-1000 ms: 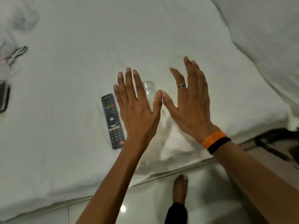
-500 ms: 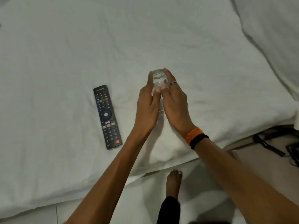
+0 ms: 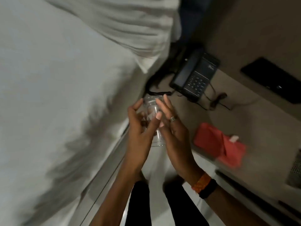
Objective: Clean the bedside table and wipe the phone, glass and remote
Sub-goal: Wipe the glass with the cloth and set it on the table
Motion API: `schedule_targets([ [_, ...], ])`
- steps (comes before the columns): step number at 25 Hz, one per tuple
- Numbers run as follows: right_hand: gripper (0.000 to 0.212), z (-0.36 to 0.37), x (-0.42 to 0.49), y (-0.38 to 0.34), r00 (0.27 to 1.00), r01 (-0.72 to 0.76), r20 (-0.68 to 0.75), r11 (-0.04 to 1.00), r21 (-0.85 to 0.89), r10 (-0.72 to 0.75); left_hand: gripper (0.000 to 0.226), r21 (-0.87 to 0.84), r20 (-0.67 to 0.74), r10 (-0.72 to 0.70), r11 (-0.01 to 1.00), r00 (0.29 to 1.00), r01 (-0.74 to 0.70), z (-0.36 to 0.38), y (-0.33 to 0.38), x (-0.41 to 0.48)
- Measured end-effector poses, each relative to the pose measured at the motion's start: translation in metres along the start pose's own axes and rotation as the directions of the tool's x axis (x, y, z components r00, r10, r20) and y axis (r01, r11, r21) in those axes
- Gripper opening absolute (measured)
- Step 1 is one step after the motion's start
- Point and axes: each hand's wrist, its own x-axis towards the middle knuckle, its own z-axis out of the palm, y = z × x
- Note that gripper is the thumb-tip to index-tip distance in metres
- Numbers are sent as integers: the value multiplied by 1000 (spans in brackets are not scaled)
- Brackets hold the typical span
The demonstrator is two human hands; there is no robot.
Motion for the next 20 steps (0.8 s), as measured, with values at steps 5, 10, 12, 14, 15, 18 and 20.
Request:
schedule_targets([
  [5,60,-122,-45,126,985,-136,-136,961,-241,106,52,10,230,-391,917,891,399,115,-93,14],
  [10,56,-213,-49,213,978,178,194,179,-968,75,53,84,206,-458,889,865,451,150,-131,24],
  [12,52,-228,-35,216,994,-19,-58,378,-926,-92,56,98,222,-463,886,858,452,159,-129,23],
  [14,47,-232,-28,200,898,-209,-432,782,-587,-84,60,118,212,-457,889,864,442,173,-121,22],
  [15,44,-223,-28,182,860,-215,-511,907,-362,0,60,131,200,-452,892,869,434,182,-117,20],
  [18,41,-188,-42,140,929,-191,-344,972,-135,135,35,121,233,-425,905,875,408,217,-112,10],
  [20,48,-196,-33,134,950,-158,-290,981,-116,119,29,132,282,-435,900,855,415,232,-109,2],
])
